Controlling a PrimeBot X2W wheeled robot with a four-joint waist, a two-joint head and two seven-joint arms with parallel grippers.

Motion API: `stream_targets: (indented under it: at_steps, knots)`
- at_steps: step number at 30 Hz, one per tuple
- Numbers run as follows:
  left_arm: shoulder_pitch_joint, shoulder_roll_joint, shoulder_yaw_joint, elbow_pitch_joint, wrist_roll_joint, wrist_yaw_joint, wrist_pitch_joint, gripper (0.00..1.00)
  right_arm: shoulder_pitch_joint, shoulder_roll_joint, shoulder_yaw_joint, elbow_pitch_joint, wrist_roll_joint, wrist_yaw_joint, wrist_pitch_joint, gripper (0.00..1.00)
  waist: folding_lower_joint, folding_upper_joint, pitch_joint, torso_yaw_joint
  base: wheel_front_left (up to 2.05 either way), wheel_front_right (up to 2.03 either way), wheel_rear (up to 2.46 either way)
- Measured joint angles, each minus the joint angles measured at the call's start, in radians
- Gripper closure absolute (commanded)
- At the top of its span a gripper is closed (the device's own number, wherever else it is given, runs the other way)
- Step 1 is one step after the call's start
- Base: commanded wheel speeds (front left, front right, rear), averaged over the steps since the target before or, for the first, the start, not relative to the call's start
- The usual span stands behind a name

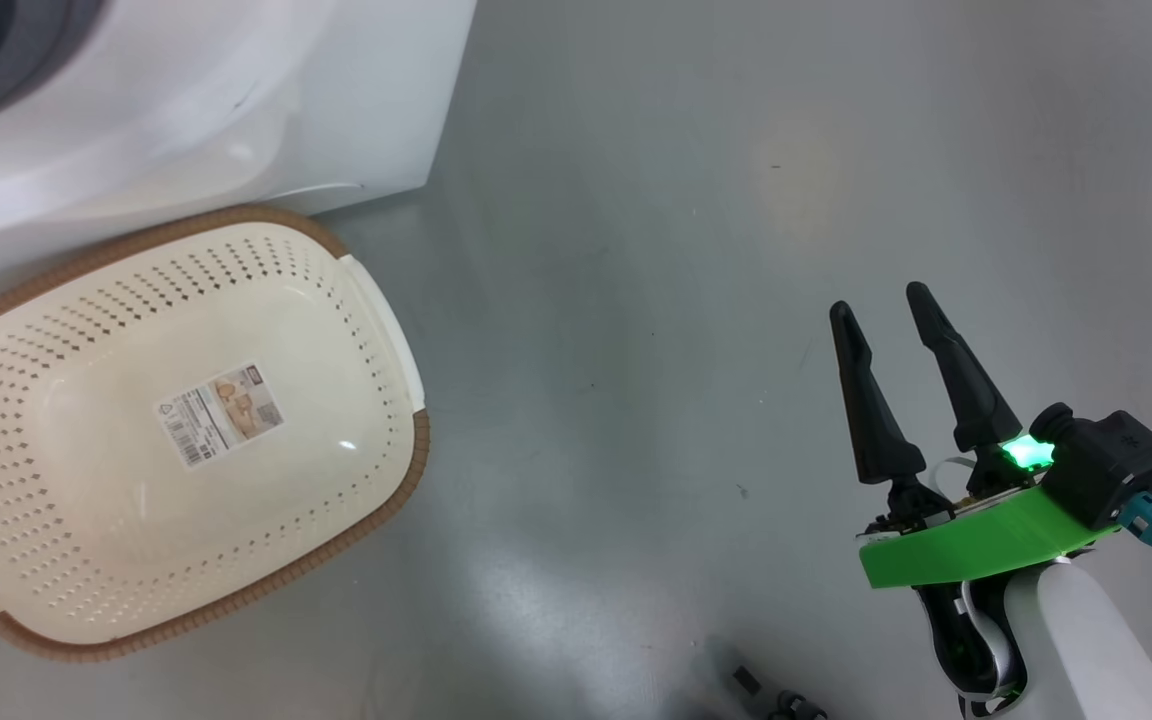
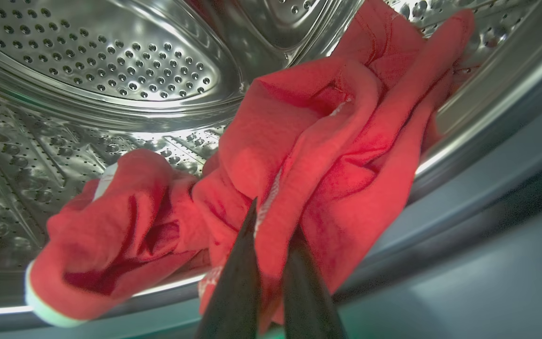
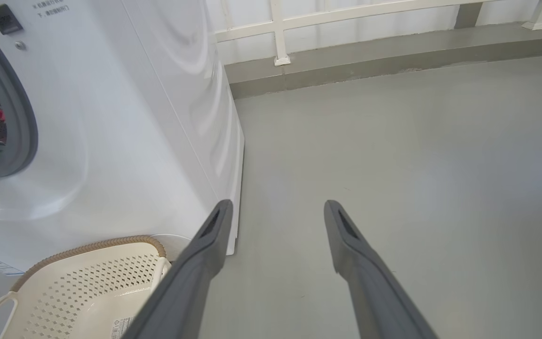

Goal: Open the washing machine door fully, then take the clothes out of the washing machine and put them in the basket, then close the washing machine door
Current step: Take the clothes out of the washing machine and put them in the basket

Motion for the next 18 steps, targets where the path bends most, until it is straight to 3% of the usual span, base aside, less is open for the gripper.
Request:
stream_targets:
  at_steps: [13, 18]
  knots:
    - [0.045, -0.069, 0.01, -0.009, -0.066, -0.001, -0.063, 1.0, 0.003, 0.0, -0.017, 0.005, -0.02, 0.0, 0.0, 0.0, 0.0, 0.0, -0.042, 0.047, 0.0, 0.0, 0.0]
    - [0.1, -0.094, 0.045, -0.112, -0.12, -0.001, -0.068, 1.0, 0.007, -0.001, -0.04, 0.008, -0.046, 0.0, 0.0, 0.0, 0.0, 0.0, -0.066, 0.071, 0.0, 0.0, 0.0]
